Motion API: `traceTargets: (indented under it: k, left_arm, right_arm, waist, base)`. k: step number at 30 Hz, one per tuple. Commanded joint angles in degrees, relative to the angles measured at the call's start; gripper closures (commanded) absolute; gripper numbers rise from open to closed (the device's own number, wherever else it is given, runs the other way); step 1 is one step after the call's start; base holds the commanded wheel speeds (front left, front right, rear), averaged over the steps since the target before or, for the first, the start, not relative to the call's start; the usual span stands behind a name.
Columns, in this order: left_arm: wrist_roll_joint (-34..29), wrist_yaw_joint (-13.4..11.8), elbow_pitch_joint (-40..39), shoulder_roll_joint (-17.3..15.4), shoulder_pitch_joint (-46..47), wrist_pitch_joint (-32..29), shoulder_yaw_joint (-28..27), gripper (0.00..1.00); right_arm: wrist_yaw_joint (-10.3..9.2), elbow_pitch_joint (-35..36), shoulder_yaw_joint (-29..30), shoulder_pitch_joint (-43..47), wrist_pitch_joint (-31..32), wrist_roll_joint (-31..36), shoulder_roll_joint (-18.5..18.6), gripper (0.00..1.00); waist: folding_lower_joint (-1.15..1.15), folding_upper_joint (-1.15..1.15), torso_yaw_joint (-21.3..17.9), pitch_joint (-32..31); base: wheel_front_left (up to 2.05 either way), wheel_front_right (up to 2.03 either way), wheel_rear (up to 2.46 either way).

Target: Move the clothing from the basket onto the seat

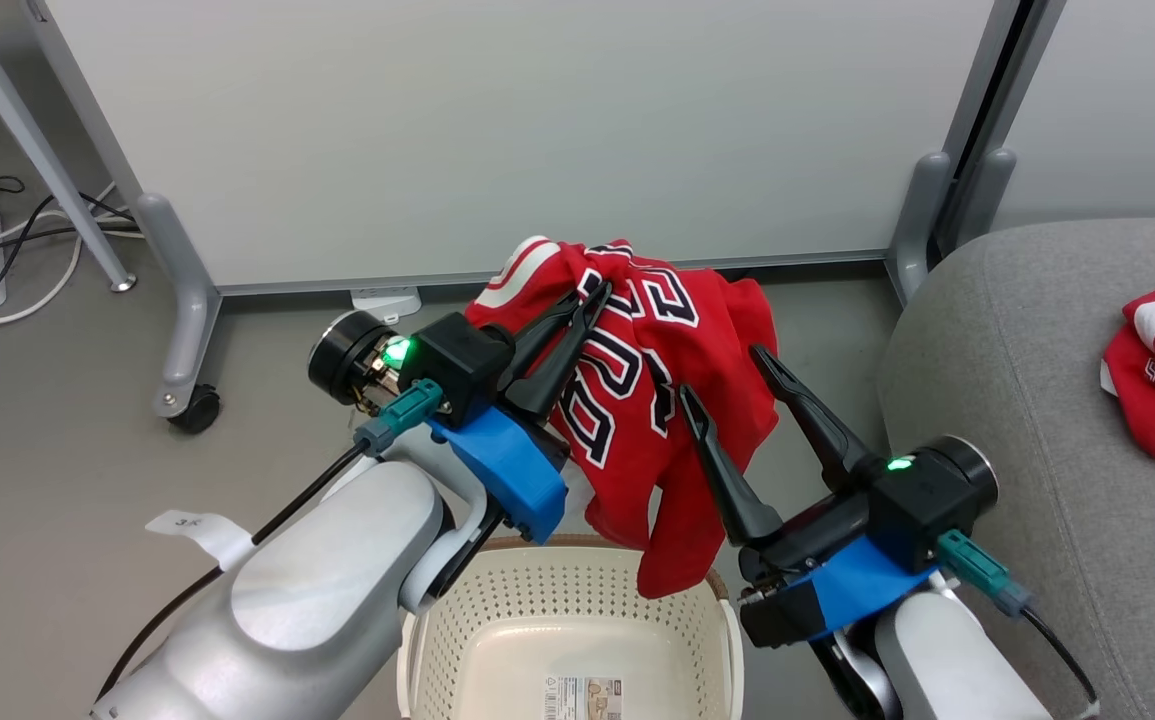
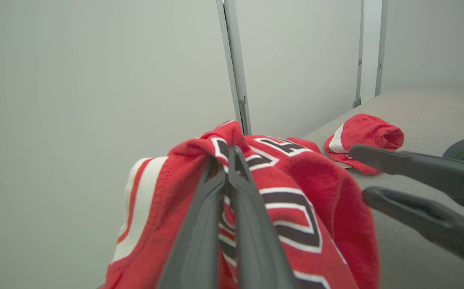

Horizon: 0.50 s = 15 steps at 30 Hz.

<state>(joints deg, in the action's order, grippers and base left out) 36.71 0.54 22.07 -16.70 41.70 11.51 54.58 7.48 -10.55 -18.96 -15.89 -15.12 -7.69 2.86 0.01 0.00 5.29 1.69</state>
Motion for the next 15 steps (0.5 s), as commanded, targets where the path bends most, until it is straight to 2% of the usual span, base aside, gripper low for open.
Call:
traceTargets:
  k: [1,6,15]
  left_arm:
    - [-0.42,-0.08,-0.33,0.18,1.12,0.07,0.01,1.00]
    - [-0.73,0.12,-0.68,1.11,2.03,0.22,0.66,1.00]
    - [-1.08,0.24,-1.53,2.04,2.84,0.37,1.35,1.00]
  right_arm:
    - [0.03,-1.27,-0.43,-1.82,-0.04,0.87,0.05,0.00]
    - [0.03,-7.77,-1.44,-7.17,-0.04,3.39,0.04,0.00]
    - [0.03,-15.09,0.59,-10.13,-0.04,4.15,0.05,0.00]
  waist:
    - [-0.01,0.00,0.43,0.50]
    - [-0.01,0.00,1.48,1.39]
    - [-0.01,0.00,2.32,2.18]
  base:
    - [0.00,0.00,0.00]
    - [0.00,0.00,0.00]
    - [0.00,0.00,0.00]
